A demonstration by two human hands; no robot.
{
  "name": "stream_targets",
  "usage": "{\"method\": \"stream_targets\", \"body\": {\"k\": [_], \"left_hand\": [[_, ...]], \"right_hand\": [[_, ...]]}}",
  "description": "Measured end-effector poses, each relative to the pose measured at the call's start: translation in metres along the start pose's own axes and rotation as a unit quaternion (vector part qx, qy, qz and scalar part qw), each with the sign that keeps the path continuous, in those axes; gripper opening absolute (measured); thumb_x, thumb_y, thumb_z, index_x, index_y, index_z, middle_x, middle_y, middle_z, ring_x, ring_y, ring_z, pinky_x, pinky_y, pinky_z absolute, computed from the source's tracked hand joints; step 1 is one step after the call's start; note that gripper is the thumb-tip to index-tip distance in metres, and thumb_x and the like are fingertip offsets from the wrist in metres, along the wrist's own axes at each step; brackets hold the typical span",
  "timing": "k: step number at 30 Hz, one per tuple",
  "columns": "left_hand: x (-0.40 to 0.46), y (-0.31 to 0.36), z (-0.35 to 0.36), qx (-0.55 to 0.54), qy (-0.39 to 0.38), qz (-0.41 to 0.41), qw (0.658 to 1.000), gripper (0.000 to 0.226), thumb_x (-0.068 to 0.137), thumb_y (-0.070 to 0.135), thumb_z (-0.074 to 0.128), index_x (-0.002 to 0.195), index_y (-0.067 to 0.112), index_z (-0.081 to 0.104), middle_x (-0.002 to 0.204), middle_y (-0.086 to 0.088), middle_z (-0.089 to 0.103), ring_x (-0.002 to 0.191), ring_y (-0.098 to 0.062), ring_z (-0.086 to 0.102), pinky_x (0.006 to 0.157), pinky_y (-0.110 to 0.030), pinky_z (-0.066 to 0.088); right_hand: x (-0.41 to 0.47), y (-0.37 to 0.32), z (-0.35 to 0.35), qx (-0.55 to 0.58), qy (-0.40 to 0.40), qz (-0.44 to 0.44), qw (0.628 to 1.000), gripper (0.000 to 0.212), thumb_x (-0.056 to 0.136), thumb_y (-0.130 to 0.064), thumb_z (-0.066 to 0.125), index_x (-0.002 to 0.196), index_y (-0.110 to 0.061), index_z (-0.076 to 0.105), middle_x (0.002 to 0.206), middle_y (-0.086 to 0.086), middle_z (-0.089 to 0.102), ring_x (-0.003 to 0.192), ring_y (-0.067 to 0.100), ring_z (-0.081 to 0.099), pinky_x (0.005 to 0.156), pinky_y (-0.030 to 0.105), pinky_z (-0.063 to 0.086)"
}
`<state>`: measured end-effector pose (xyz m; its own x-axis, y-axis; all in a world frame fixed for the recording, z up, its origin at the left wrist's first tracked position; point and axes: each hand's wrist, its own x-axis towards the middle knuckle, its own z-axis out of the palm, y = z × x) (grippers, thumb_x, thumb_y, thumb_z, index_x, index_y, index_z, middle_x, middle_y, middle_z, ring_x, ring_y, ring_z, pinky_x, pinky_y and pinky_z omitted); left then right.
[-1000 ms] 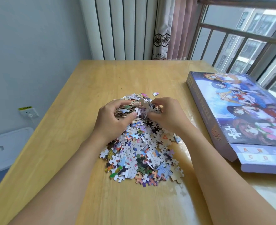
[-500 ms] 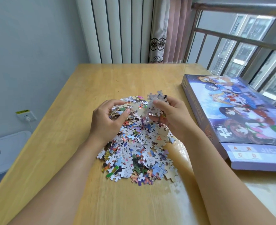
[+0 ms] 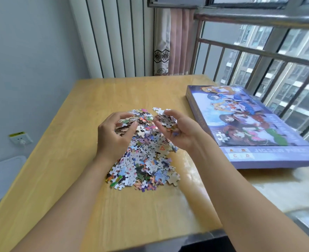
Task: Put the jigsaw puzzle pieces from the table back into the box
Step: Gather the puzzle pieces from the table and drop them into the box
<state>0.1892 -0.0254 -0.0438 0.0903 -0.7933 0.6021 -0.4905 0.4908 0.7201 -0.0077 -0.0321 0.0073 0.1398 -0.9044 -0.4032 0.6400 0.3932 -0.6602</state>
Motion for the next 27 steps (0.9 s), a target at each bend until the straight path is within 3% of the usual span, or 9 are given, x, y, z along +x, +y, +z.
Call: {"method": "stream_targets", "body": {"k": [2, 4, 7, 13, 18, 22, 27], "left_hand": [[-0.002, 0.012, 0.005, -0.015, 0.000, -0.002, 1.000, 0.017, 0.090, 0.022, 0.073, 0.107, 0.024, 0.070, 0.106, 0.015, 0.068, 0.105, 0.000, 0.063, 0.089, -0.022, 0.054], [-0.004, 0.024, 0.010, -0.029, -0.003, 0.002, 1.000, 0.017, 0.090, 0.021, 0.073, 0.106, 0.025, 0.070, 0.105, 0.015, 0.068, 0.104, -0.001, 0.064, 0.088, -0.022, 0.054], [-0.014, 0.038, 0.015, -0.044, -0.020, 0.011, 0.999, 0.019, 0.089, 0.022, 0.072, 0.107, 0.028, 0.069, 0.106, 0.016, 0.068, 0.104, -0.004, 0.066, 0.088, -0.025, 0.055], [-0.026, 0.053, 0.018, -0.061, -0.022, 0.007, 0.998, 0.020, 0.086, 0.026, 0.070, 0.106, 0.022, 0.071, 0.104, 0.016, 0.070, 0.101, -0.002, 0.065, 0.085, -0.021, 0.054], [-0.023, 0.059, 0.020, -0.055, -0.040, 0.007, 0.998, 0.021, 0.088, 0.023, 0.073, 0.109, 0.019, 0.071, 0.105, 0.009, 0.071, 0.102, -0.006, 0.066, 0.084, -0.020, 0.054], [-0.021, 0.064, 0.027, -0.061, -0.058, -0.004, 0.996, 0.020, 0.088, 0.019, 0.074, 0.109, 0.021, 0.071, 0.105, 0.009, 0.070, 0.101, -0.004, 0.066, 0.083, -0.020, 0.055], [-0.027, 0.067, 0.042, -0.014, -0.111, -0.026, 0.993, 0.032, 0.086, 0.017, 0.073, 0.115, 0.025, 0.065, 0.110, 0.012, 0.065, 0.104, -0.004, 0.062, 0.089, -0.029, 0.055]], "right_hand": [[-0.003, 0.003, -0.004, 0.031, 0.008, 0.056, 0.998, 0.011, 0.101, -0.009, 0.055, 0.102, 0.002, 0.053, 0.097, 0.025, 0.062, 0.096, 0.033, 0.065, 0.087, 0.052, 0.058], [-0.006, 0.007, -0.011, 0.049, 0.001, 0.101, 0.994, 0.018, 0.105, -0.014, 0.049, 0.098, 0.002, 0.053, 0.091, 0.022, 0.064, 0.087, 0.035, 0.067, 0.104, 0.065, 0.042], [-0.017, 0.012, -0.022, 0.060, -0.006, 0.122, 0.991, 0.030, 0.107, -0.019, 0.045, 0.092, 0.004, 0.056, 0.083, 0.027, 0.069, 0.067, 0.045, 0.069, 0.114, 0.065, 0.027], [-0.024, 0.014, -0.030, 0.126, -0.020, 0.074, 0.989, 0.020, 0.101, -0.017, 0.056, 0.105, 0.003, 0.059, 0.111, 0.019, 0.065, 0.104, 0.034, 0.063, 0.098, 0.046, 0.051], [-0.032, 0.007, -0.027, 0.119, -0.016, 0.035, 0.992, 0.019, 0.099, -0.006, 0.058, 0.112, 0.007, 0.053, 0.105, 0.028, 0.063, 0.079, 0.037, 0.068, 0.074, 0.043, 0.062], [-0.042, 0.001, -0.029, 0.058, -0.016, 0.013, 0.998, 0.010, 0.100, -0.002, 0.054, 0.102, 0.008, 0.052, 0.098, 0.028, 0.061, 0.083, 0.034, 0.066, 0.074, 0.040, 0.060], [-0.060, -0.021, -0.037, 0.048, -0.009, -0.025, 0.998, 0.015, 0.099, 0.000, 0.053, 0.112, 0.007, 0.049, 0.114, 0.031, 0.057, 0.084, 0.035, 0.066, 0.067, 0.039, 0.063]]}}
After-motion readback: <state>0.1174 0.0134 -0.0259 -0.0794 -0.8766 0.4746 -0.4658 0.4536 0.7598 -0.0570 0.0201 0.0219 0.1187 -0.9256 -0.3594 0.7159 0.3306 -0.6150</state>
